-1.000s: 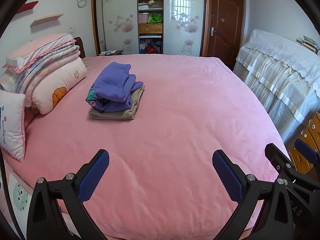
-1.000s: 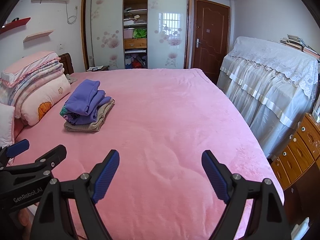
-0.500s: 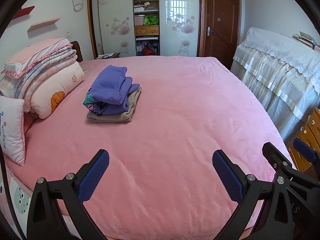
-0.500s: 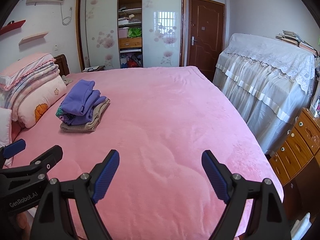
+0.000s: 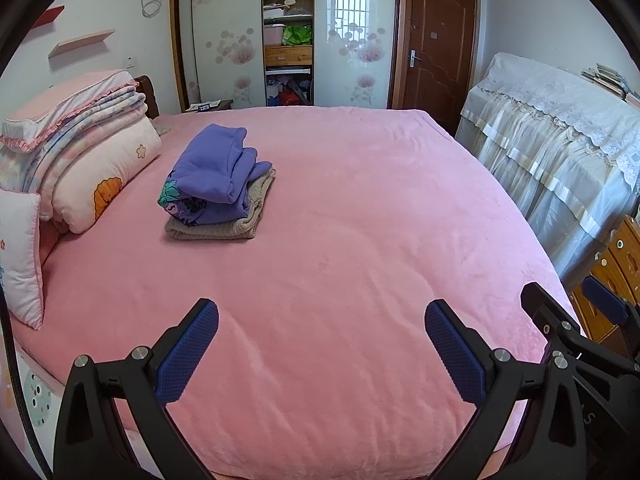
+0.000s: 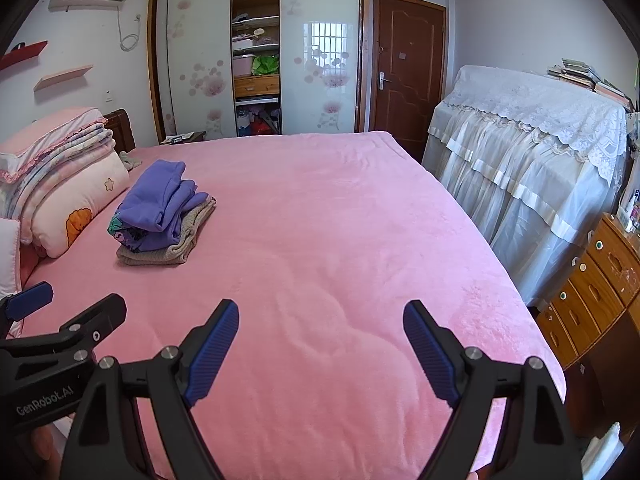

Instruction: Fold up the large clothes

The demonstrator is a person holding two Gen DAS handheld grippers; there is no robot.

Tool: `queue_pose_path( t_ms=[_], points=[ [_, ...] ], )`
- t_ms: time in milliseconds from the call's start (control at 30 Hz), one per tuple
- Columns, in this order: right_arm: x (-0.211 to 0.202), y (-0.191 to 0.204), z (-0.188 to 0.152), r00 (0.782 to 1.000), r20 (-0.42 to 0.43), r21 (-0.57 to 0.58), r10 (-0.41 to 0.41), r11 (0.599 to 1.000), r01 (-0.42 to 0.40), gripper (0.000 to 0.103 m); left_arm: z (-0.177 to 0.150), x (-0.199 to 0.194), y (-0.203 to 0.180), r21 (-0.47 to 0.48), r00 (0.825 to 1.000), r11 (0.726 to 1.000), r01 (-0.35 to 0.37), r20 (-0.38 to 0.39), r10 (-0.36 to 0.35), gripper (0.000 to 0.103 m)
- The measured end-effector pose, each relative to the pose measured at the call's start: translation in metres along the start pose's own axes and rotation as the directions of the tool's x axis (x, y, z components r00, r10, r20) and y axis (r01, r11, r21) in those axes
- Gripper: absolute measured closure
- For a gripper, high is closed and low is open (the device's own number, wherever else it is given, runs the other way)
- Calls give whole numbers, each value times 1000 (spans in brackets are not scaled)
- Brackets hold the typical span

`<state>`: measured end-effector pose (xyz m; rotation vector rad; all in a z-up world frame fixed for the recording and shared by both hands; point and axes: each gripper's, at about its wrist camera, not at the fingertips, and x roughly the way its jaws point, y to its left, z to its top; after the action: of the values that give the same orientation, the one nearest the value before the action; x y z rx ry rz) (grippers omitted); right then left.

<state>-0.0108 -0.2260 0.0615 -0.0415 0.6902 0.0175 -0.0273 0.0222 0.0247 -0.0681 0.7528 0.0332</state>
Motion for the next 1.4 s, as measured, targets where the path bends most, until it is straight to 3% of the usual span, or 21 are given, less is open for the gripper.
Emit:
queue_pose_path(
  t_ms=[1400],
  points=[
    [0, -3, 1, 1000, -5, 0, -2, 1000, 2, 18, 1, 2, 1, 5, 1000, 1000, 6, -18, -6, 0]
  ],
)
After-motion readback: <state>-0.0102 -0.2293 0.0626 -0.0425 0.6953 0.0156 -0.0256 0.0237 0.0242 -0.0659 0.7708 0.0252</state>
